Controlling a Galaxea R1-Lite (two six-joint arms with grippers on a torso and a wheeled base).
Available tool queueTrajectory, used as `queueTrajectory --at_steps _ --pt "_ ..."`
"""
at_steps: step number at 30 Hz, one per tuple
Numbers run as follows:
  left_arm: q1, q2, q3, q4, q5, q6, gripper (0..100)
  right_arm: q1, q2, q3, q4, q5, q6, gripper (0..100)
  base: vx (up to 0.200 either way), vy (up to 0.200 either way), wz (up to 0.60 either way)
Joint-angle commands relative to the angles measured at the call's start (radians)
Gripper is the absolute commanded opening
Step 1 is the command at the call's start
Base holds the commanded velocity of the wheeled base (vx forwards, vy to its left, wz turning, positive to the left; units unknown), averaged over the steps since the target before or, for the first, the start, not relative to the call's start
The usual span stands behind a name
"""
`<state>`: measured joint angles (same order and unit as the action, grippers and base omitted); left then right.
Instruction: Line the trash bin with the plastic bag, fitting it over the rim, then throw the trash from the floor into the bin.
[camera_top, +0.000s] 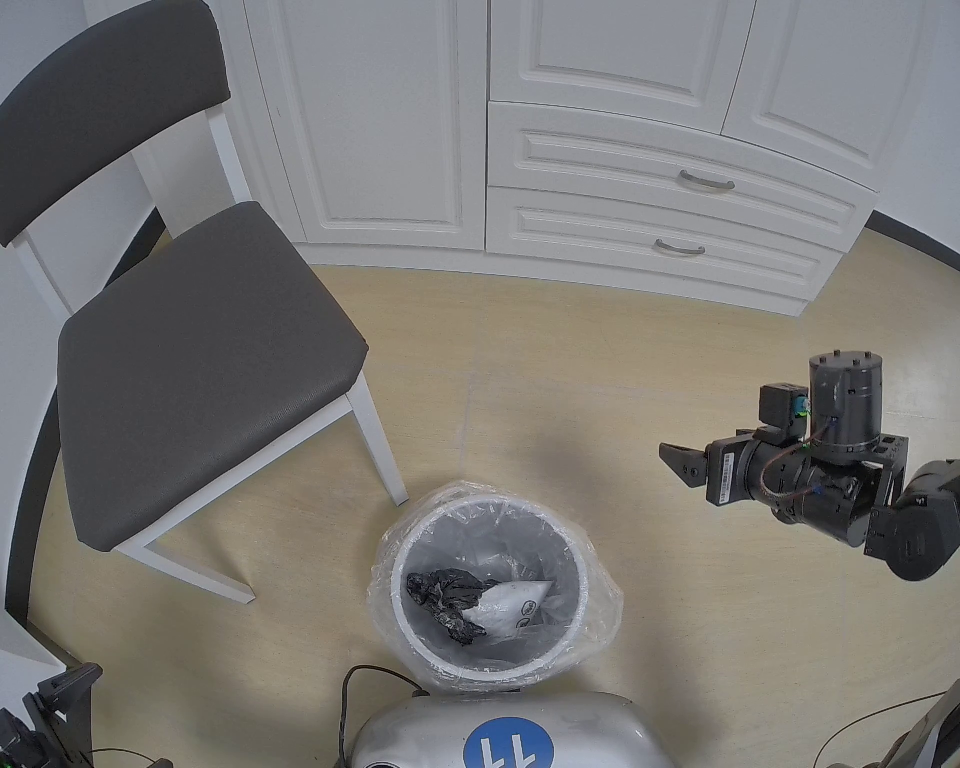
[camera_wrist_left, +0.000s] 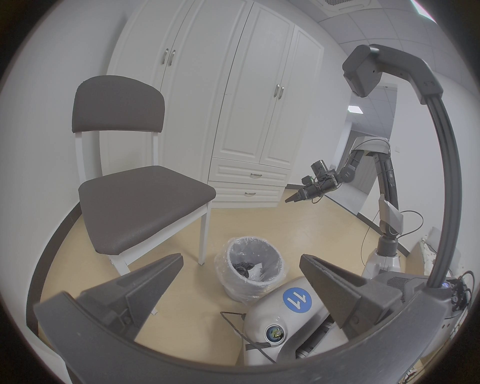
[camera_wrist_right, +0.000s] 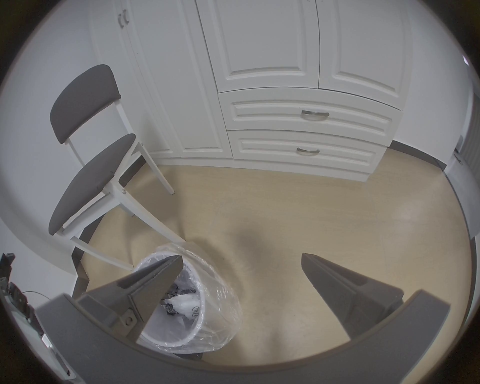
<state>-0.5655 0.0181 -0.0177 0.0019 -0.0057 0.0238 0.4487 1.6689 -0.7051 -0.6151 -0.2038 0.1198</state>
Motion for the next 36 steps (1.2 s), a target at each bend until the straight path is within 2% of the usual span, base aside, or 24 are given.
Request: queueTrajectory --at_steps 1,7,12,15,19,24,36 --pt "-0.011 -0.018 0.018 -0.002 0.003 -0.008 100 -0.002 -0.014 0.088 -0.049 0.006 0.012 100 -0.200 0.000 0.00" --pt "-0.011 -0.018 0.018 -0.002 0.007 -0.024 100 -0.007 -0.044 0.121 -0.051 0.011 0.072 100 -0.200 0.000 0.00" --pt "-0.013 -0.018 0.018 -0.002 0.007 -0.025 100 -0.021 -0.094 0.171 -0.052 0.073 0.112 100 -0.200 0.000 0.00" --pt "-0.013 -0.018 0.018 -0.002 0.007 -0.025 100 -0.039 -0.100 0.173 -0.052 0.110 0.113 100 0.000 0.000 0.00" --pt "-0.010 -0.018 0.018 -0.002 0.012 -0.041 100 -0.047 -0.092 0.177 -0.052 0.106 0.112 100 0.000 0.000 0.00" --pt "-0.008 -0.018 0.018 -0.010 -0.011 0.021 100 -0.059 -0.087 0.179 -0.052 0.101 0.110 100 0.000 0.000 0.00" --pt "-0.011 -0.018 0.018 -0.014 -0.017 0.018 100 -0.096 -0.092 0.194 -0.052 0.110 0.112 100 0.000 0.000 0.00"
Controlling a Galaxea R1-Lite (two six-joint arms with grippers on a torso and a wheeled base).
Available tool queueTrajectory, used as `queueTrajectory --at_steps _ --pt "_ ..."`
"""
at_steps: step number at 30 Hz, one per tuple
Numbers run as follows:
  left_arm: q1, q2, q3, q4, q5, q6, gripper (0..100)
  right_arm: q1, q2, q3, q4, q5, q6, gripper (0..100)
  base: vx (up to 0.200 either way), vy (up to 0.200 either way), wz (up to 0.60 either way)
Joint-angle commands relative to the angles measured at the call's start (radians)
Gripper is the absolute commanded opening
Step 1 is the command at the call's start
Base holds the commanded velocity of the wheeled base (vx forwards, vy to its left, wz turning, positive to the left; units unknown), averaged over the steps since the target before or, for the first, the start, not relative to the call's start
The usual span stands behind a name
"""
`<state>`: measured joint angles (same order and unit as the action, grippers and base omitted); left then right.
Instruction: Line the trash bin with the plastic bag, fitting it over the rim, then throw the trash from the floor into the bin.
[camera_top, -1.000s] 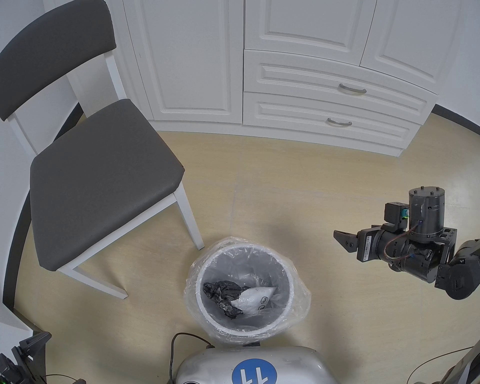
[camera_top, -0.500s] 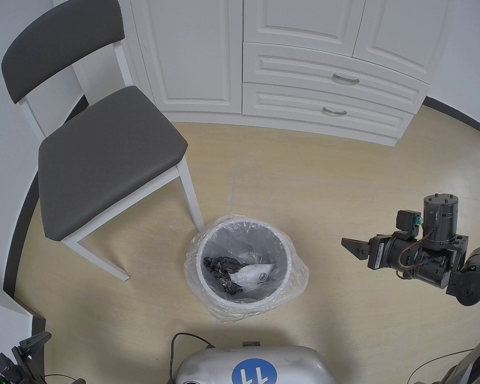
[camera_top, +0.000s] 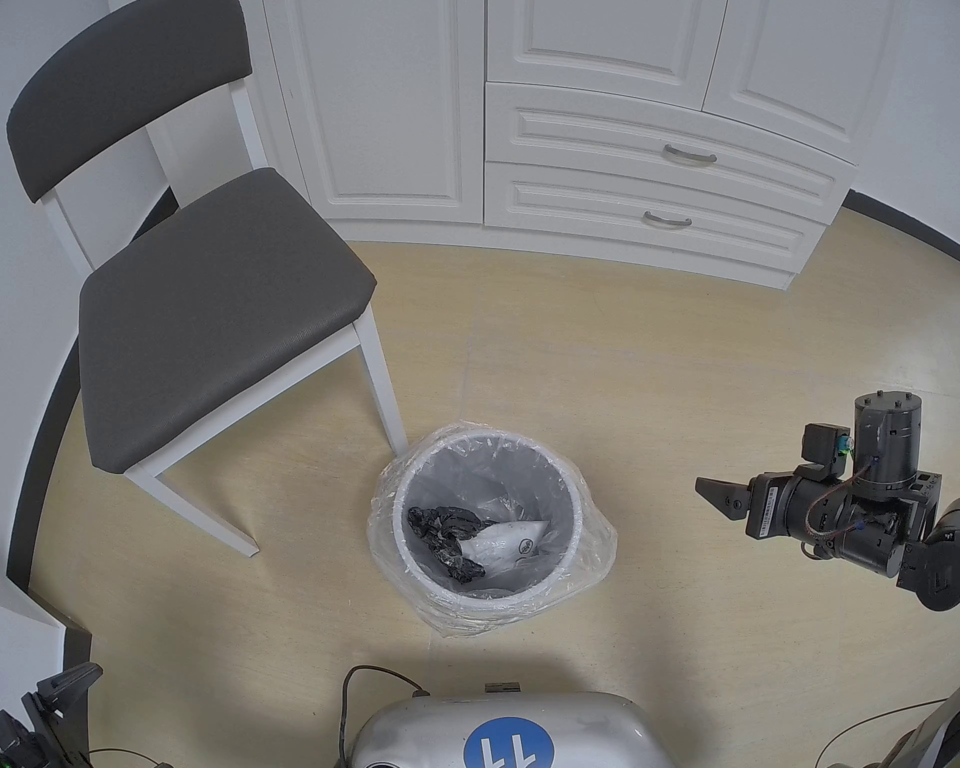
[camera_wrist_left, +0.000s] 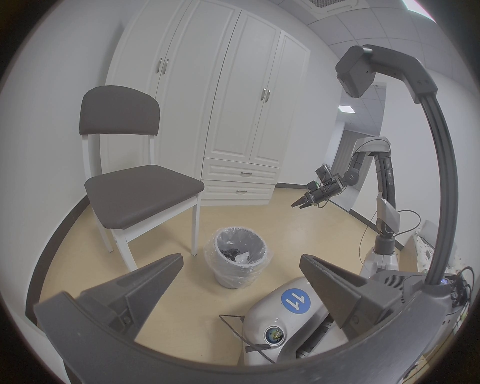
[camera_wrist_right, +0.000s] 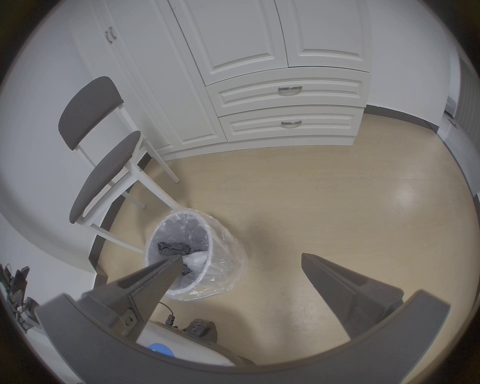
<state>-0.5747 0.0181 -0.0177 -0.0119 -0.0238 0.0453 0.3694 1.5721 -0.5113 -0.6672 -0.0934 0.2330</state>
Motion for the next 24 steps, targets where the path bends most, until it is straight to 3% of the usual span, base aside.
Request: queueTrajectory --at_steps 1,2,4,5,6,10,11,17,22,24 --pt "-0.005 -0.018 0.016 -0.006 -0.004 -0.004 100 -0.021 0.002 0.000 0.000 0.000 0.000 100 0.000 0.000 0.00" --pt "-0.011 -0.018 -0.011 -0.040 -0.019 -0.021 100 -0.026 0.002 -0.001 0.000 0.001 0.000 100 0.000 0.000 0.00" --pt "-0.001 -0.018 -0.145 -0.118 -0.176 -0.094 100 -0.032 0.000 0.000 0.000 0.001 -0.004 100 0.000 0.000 0.00" --pt "0.006 -0.018 -0.179 -0.122 -0.219 -0.108 100 -0.033 0.003 0.000 0.000 0.001 -0.003 100 0.000 0.000 0.00" --pt "0.053 -0.007 -0.275 -0.102 -0.309 -0.119 100 -0.046 0.019 -0.004 0.000 0.004 -0.003 100 0.000 0.000 0.00" --pt "0.188 0.120 -0.372 -0.023 -0.176 -0.119 100 -0.040 0.065 -0.010 0.000 -0.002 -0.009 100 0.000 0.000 0.00" --pt "0.190 0.125 -0.370 -0.023 -0.171 -0.119 100 -0.040 0.065 -0.009 0.000 -0.002 -0.009 100 0.000 0.000 0.00" --pt "0.205 0.315 -0.344 -0.003 0.078 0.044 100 -0.035 0.063 -0.012 -0.002 -0.032 -0.014 100 0.000 0.000 0.00" --pt "0.207 0.367 -0.344 0.001 0.236 0.077 100 -0.027 0.002 -0.007 -0.005 -0.115 -0.060 100 0.000 0.000 0.00" --pt "0.225 0.385 -0.346 0.004 0.295 0.077 100 -0.027 -0.026 -0.003 -0.003 -0.178 -0.103 100 0.000 0.000 0.00"
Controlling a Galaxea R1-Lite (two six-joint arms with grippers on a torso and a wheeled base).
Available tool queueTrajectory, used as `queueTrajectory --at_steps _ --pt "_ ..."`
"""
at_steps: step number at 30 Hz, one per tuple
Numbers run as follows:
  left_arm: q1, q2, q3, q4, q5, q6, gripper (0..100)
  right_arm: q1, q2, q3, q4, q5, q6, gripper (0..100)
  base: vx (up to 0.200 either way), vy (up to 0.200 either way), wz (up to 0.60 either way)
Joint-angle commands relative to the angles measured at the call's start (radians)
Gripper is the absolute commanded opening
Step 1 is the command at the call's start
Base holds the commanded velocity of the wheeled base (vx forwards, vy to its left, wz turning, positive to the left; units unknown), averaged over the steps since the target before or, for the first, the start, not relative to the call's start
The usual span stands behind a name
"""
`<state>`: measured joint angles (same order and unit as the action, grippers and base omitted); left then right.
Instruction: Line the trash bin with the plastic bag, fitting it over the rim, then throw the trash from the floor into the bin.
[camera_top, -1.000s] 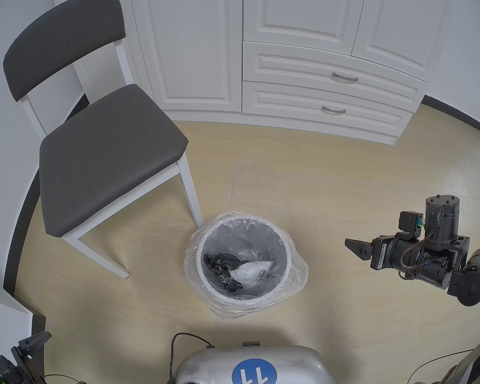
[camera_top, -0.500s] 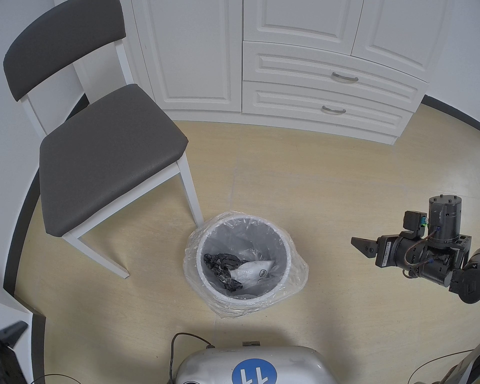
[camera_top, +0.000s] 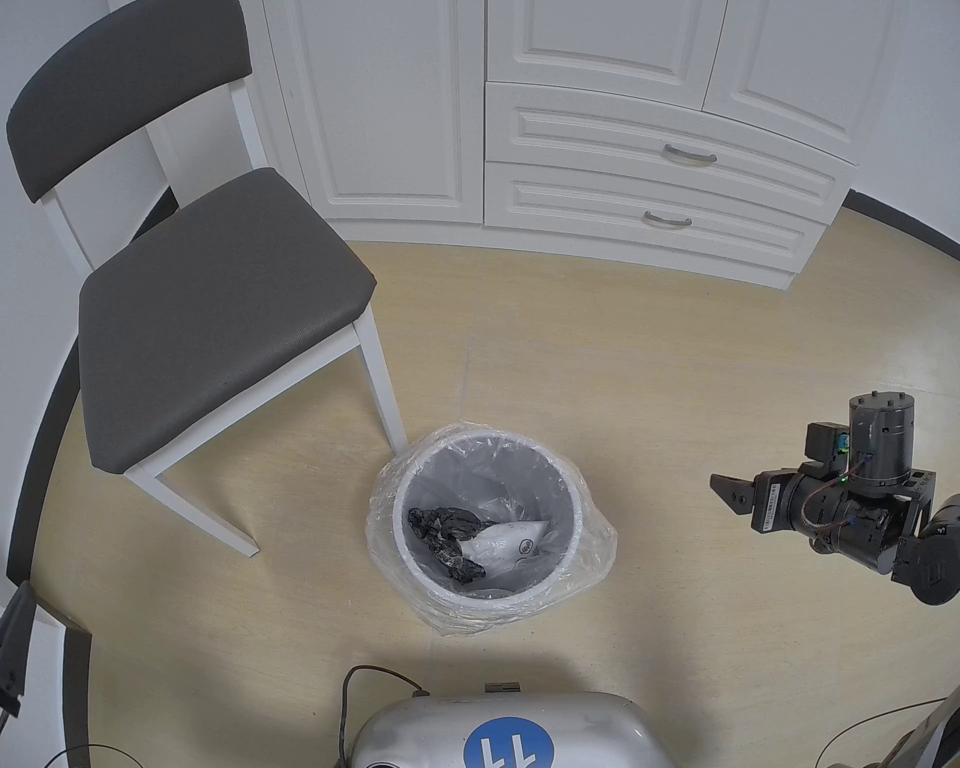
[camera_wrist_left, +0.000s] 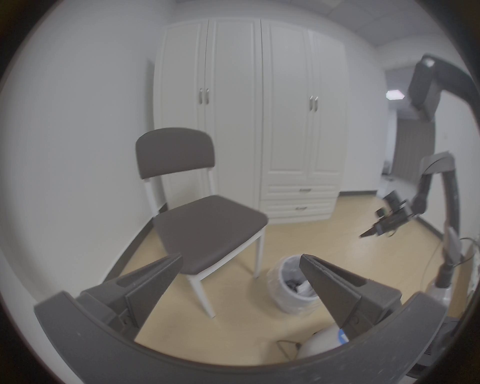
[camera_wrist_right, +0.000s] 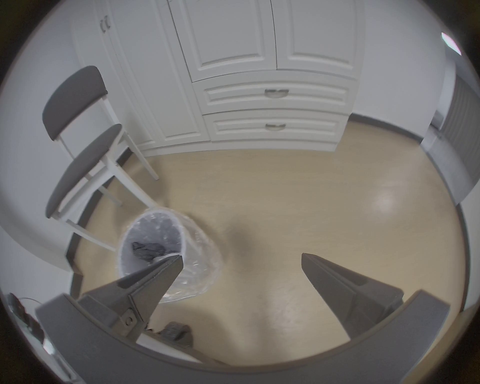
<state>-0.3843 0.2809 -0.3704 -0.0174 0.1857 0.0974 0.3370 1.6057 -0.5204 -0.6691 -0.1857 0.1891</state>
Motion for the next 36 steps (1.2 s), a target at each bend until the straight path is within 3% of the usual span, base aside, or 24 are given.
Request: queueTrajectory --at_steps 1,5,10,14,15,20,21,23,32,36 --pt "0.048 0.138 0.004 0.010 0.103 0.025 100 0.005 -0.073 0.007 -0.001 -0.115 -0.074 100 0.000 0.000 0.00" --pt "0.081 0.210 -0.048 0.011 0.112 0.021 100 -0.030 -0.127 -0.006 0.014 -0.185 -0.163 100 0.000 0.000 0.00" --pt "0.108 0.288 -0.071 -0.002 0.106 0.021 100 -0.107 -0.185 -0.006 0.017 -0.184 -0.287 100 0.000 0.000 0.00" --pt "0.131 0.322 -0.079 -0.045 0.060 0.019 100 -0.164 -0.242 -0.035 0.057 -0.184 -0.307 100 0.000 0.000 0.00" --pt "0.134 0.325 -0.082 -0.050 0.055 0.019 100 -0.167 -0.250 -0.041 0.069 -0.184 -0.307 100 0.000 0.000 0.00" --pt "0.189 0.371 -0.176 -0.098 0.023 0.018 100 -0.171 -0.498 -0.205 0.468 -0.181 -0.270 100 0.000 0.000 0.00" --pt "0.189 0.371 -0.176 -0.098 0.023 0.018 100 -0.171 -0.498 -0.205 0.468 -0.181 -0.270 100 0.000 0.000 0.00" --pt "0.219 0.374 -0.217 -0.098 0.021 0.016 100 -0.171 -0.589 -0.268 0.605 -0.181 -0.224 100 0.000 0.000 0.00" --pt "0.246 0.348 -0.231 -0.099 0.023 -0.024 100 -0.190 -0.745 -0.248 0.635 -0.184 -0.096 100 0.000 0.000 0.00" --pt "0.248 0.304 -0.231 -0.099 0.024 -0.024 100 -0.190 -0.819 -0.214 0.635 -0.184 -0.086 100 0.000 0.000 0.00"
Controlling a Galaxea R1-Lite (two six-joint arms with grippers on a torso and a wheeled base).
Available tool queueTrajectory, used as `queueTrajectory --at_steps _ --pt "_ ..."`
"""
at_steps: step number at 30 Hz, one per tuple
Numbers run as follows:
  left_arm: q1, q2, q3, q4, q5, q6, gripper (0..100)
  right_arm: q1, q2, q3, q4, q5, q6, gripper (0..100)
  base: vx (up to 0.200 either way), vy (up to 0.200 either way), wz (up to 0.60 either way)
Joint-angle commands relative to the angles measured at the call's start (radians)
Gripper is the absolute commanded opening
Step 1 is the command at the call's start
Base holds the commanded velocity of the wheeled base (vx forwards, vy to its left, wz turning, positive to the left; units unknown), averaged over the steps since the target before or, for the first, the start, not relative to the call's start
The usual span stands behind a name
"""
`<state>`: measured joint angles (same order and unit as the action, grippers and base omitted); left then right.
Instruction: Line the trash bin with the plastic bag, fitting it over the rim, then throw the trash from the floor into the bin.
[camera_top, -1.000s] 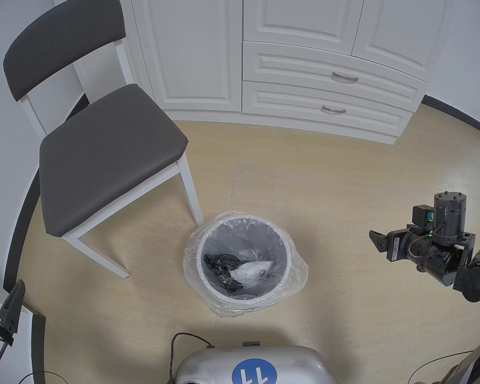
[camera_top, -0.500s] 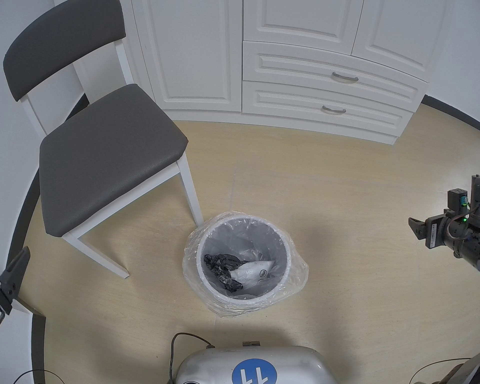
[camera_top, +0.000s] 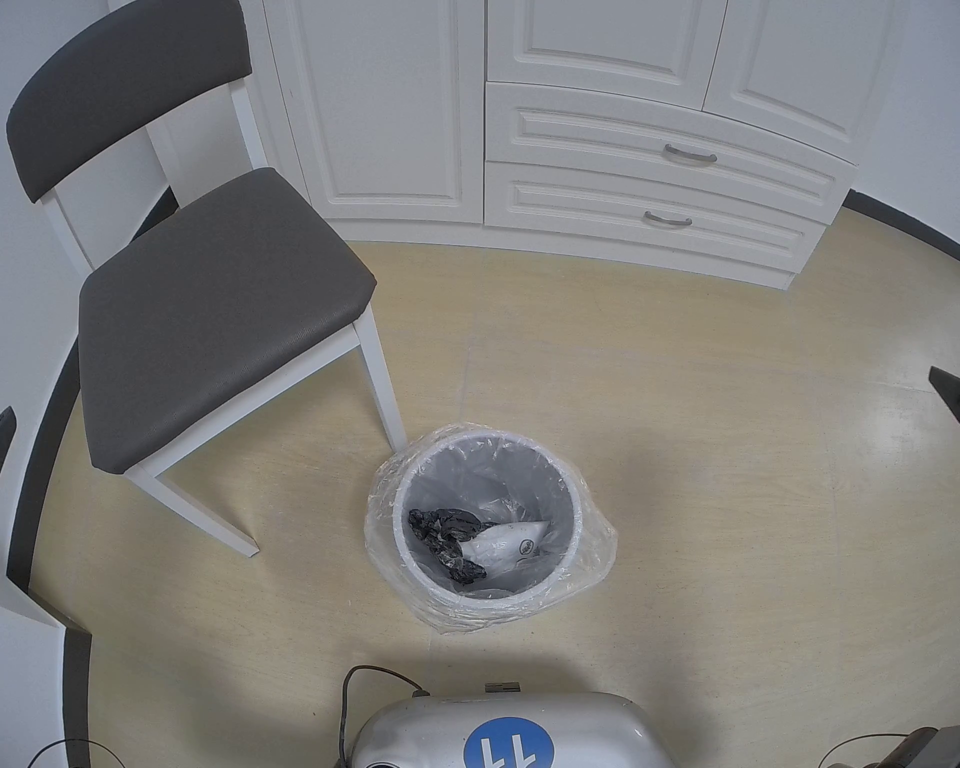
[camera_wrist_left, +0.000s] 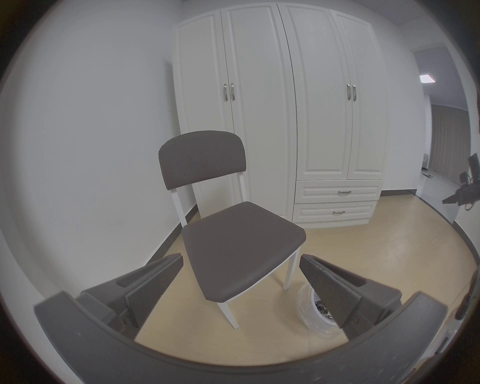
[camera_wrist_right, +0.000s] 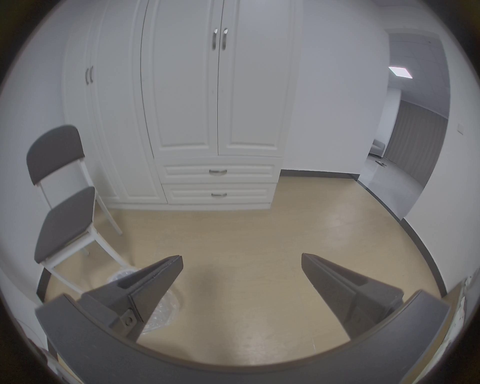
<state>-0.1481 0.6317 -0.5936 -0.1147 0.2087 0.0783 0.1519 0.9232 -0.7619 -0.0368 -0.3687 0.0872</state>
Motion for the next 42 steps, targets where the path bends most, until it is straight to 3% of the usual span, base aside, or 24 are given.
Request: queueTrajectory --at_steps 1,18,33,42 --pt "0.013 -0.061 -0.011 -0.002 0.000 -0.005 100 -0.005 -0.170 0.036 0.003 -0.002 0.016 100 0.000 0.000 0.00" --pt "0.091 -0.357 -0.008 0.009 0.003 -0.003 100 -0.106 -0.573 0.088 -0.003 0.016 0.008 100 0.000 0.000 0.00" --pt "0.143 -0.547 0.058 0.041 -0.002 -0.009 100 -0.146 -0.914 0.257 0.003 0.183 0.011 100 0.000 0.000 0.00" --pt "0.151 -0.630 0.195 0.049 0.000 -0.117 100 -0.149 -0.923 0.357 -0.008 0.197 0.009 100 0.000 0.000 0.00"
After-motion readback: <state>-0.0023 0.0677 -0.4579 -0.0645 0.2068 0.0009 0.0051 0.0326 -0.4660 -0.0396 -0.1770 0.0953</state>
